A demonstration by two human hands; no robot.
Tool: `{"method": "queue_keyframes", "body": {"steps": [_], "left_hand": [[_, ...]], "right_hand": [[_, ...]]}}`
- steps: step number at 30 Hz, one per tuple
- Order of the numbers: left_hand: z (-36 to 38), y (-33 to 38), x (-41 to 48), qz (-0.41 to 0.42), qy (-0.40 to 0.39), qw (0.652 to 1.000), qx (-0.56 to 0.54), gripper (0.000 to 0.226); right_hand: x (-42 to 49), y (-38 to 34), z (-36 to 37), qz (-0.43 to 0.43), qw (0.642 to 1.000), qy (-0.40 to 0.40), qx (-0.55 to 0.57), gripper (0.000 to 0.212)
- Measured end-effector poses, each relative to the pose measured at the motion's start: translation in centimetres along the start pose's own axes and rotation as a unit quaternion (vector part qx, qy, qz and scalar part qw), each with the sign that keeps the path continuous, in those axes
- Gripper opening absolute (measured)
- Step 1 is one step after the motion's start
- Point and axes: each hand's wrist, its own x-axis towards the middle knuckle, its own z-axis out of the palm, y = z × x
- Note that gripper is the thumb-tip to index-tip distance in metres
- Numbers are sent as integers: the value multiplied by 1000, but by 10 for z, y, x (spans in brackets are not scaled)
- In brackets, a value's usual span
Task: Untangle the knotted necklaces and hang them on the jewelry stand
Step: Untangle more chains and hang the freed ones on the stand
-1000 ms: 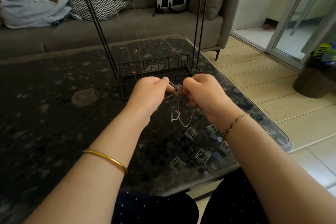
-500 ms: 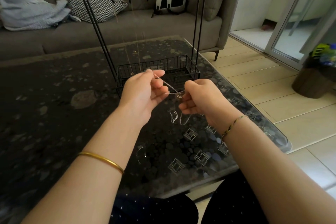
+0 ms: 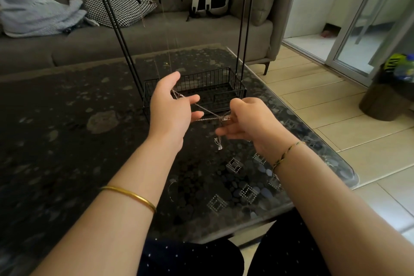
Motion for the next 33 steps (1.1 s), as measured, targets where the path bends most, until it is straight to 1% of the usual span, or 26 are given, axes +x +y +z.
{"method": "queue_keyframes", "body": {"steps": [4,7,9,11,14,16,18,19,20,22,24,26,28,30,31,33], "left_hand": [[2,-2,1,3,7,1000,23,57],[1,-5,-1,7,-30,993,113,52],[1,-7,-1,25,-60,979,193,48],[3,-10,-2,38,-99,959,262,48],[4,-12,-5,44,-153,928,338,48],[4,-13,-6,41,-174,910,373,38],[4,-14,-6,33,-185,900,392,21],[3,-14,-6,35,-181,901,392,16],[3,-15,-5,39,-173,905,387,16],[3,-15,-3,31,-151,923,354,23],[3,-13,-1,8,-116,952,282,23],[2,-11,0,-11,-80,975,209,20],[1,-10,2,-12,-49,983,177,18],[-1,-10,4,-18,-25,986,162,18],[-2,-9,5,-30,-12,989,142,18],[-3,-7,7,-82,19,995,62,18]], "right_hand": [[0,1,1,-35,999,36,6,12],[1,2,1,-74,995,63,6,11],[0,1,1,-89,994,69,4,12],[-1,0,1,-97,993,64,16,14],[-4,-2,0,-102,993,56,25,16],[-4,-2,1,-115,991,64,7,17],[-4,-2,2,-128,989,75,-14,25],[-4,-1,2,-131,988,76,-18,28],[-3,-1,2,-135,988,78,-19,29],[0,0,0,-135,987,82,-20,30],[2,2,-1,-122,988,89,-19,26],[3,4,-2,-102,991,90,-10,18],[5,5,-3,-78,993,87,22,10],[5,4,-4,-61,994,81,48,11],[5,4,-5,-59,993,80,56,12],[4,3,-5,-59,992,86,74,16]]}}
